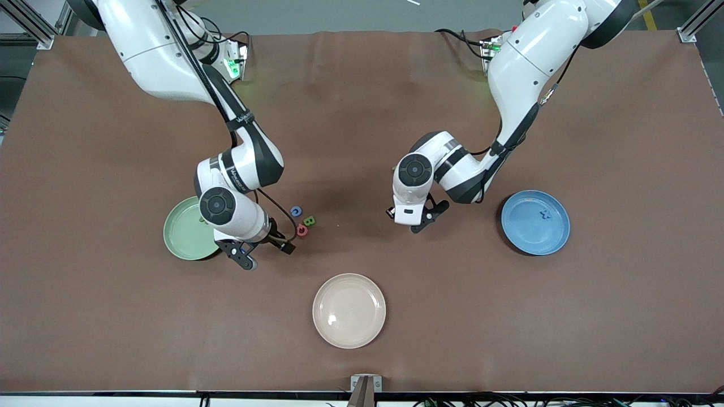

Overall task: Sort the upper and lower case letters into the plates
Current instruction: 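Carry the q to the blue plate while the right gripper grasps pink Q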

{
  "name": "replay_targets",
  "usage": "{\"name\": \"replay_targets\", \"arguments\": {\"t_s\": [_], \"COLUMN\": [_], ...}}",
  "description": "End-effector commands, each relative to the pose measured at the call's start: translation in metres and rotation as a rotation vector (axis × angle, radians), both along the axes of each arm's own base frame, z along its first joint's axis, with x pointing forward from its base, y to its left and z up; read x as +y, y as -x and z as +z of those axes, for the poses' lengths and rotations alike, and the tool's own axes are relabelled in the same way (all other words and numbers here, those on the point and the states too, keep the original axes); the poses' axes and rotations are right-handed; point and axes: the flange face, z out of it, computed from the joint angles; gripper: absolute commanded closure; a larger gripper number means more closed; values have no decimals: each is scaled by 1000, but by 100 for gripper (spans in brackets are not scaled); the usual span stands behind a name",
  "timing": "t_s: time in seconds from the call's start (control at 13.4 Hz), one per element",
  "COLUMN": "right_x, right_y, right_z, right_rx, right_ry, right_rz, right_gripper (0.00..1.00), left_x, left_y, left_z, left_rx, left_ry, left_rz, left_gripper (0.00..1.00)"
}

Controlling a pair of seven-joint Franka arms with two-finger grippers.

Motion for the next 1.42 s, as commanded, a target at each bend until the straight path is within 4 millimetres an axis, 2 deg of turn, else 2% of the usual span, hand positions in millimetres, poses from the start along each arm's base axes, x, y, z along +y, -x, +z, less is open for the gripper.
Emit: {"name": "replay_targets", "arguments": {"t_s": [0.0,0.22,0.52,0.67,0.97,1.12,1.27,1.34], "right_x": [16,22,39,42,42,36,36,38], "right_y": [-1,2,14,20,32,40,43,45], "right_z": [-1,-11,-26,-31,-44,-51,-54,-55], "right_rx": [-26,-63,-71,-65,-42,-31,-25,-25], "right_ry": [-8,-19,-20,-16,11,39,43,44], "right_rz": [-56,-36,78,123,159,179,182,182], "right_gripper": [2,0,0,0,0,1,2,3], "left_x": [-3,-2,-4,-4,-2,2,7,16], "left_y": [11,12,15,15,11,4,-6,-16], "left_z": [-3,-5,-6,-6,-2,10,34,48], "left_rx": [-10,-11,-10,-10,-16,-33,-65,-81], "left_ry": [-18,-14,-15,-15,-11,-4,0,3], "left_rz": [-16,-16,-21,-21,-25,-24,-17,-20], "left_gripper": [46,51,60,70,83,83,83,83]}}
